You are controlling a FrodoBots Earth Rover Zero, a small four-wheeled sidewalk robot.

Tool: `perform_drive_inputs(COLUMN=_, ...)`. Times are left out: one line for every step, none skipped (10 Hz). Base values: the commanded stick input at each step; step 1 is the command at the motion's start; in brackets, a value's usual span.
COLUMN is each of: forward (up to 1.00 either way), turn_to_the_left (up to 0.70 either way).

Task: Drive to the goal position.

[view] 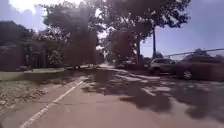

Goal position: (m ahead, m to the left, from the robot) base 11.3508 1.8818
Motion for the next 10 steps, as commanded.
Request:
perform_drive_inputs(forward=0.70, turn_to_the_left=0.15)
perform_drive_inputs(forward=0.70, turn_to_the_left=0.00)
perform_drive_inputs(forward=0.70, turn_to_the_left=0.00)
perform_drive_inputs(forward=0.70, turn_to_the_left=0.00)
perform_drive_inputs(forward=0.70, turn_to_the_left=0.00)
perform_drive_inputs(forward=0.70, turn_to_the_left=0.00)
perform_drive_inputs(forward=0.70, turn_to_the_left=0.00)
perform_drive_inputs(forward=0.70, turn_to_the_left=0.00)
perform_drive_inputs(forward=0.70, turn_to_the_left=0.00)
perform_drive_inputs(forward=0.70, turn_to_the_left=0.00)
